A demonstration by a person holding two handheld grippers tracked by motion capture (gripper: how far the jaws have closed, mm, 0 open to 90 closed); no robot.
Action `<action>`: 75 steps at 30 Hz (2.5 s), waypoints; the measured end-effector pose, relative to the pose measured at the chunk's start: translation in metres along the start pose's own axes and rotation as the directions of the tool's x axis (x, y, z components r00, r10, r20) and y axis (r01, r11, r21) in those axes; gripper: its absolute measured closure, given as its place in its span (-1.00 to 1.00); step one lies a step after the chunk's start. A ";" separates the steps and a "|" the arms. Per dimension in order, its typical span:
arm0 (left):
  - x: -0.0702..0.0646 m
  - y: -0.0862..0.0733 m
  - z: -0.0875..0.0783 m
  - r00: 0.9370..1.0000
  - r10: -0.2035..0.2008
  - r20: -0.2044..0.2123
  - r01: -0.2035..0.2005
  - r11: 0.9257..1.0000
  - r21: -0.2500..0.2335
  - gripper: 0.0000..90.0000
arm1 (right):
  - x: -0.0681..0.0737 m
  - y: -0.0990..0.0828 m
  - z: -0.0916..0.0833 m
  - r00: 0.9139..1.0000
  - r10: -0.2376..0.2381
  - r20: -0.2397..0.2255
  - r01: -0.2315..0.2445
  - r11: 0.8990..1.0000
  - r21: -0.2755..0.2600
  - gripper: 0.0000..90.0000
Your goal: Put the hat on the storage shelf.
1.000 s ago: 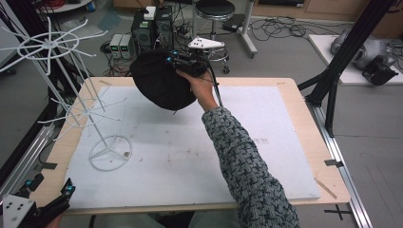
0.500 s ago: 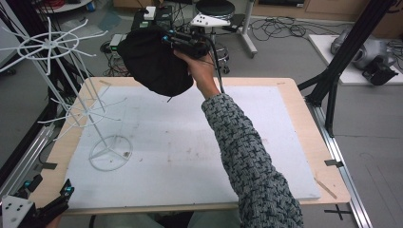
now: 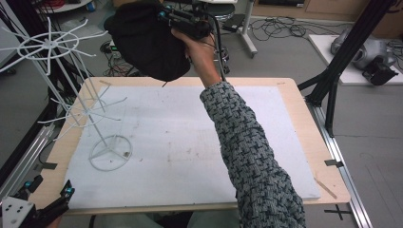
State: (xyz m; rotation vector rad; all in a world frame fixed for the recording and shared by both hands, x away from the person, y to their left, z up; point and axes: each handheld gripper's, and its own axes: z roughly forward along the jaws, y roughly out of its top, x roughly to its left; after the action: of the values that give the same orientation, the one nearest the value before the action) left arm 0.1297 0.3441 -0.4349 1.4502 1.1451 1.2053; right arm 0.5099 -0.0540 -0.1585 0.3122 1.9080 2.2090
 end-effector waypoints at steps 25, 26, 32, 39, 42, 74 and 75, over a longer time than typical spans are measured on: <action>-0.002 0.001 0.001 1.000 0.005 0.015 -0.005 1.000 0.000 -0.53 | 0.007 0.035 -0.011 0.998 0.039 -0.039 -0.044 0.990 -0.132 0.82; -0.002 0.001 0.001 1.000 0.005 0.015 -0.005 1.000 -0.001 -0.53 | 0.008 0.036 -0.012 0.998 0.038 -0.042 -0.043 0.990 -0.138 0.82; -0.002 0.001 0.002 1.000 0.008 0.018 -0.008 1.000 0.001 -0.52 | 0.013 0.040 -0.013 0.996 0.061 -0.061 -0.071 0.982 -0.173 0.82; -0.002 0.001 0.002 1.000 0.009 0.019 -0.009 1.000 0.002 -0.52 | 0.018 0.042 -0.011 0.994 0.077 -0.081 -0.090 0.981 -0.175 0.82; -0.002 0.001 0.002 1.000 0.009 0.017 -0.009 1.000 0.002 -0.52 | 0.019 0.039 -0.008 0.993 0.082 -0.087 -0.096 0.981 -0.168 0.82; -0.002 0.001 0.004 1.000 0.012 0.020 -0.012 1.000 0.008 -0.52 | 0.029 0.042 -0.003 0.984 0.139 -0.112 -0.158 0.969 -0.190 0.81; -0.002 0.001 0.004 1.000 0.012 0.020 -0.012 1.000 0.008 -0.52 | 0.029 0.042 -0.003 0.984 0.139 -0.111 -0.158 0.970 -0.186 0.81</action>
State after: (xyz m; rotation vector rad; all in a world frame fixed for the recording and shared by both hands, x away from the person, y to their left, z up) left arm 0.1331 0.3417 -0.4350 1.4739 1.1301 1.1930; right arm 0.4802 -0.0539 -0.1171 0.3299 1.7469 2.5296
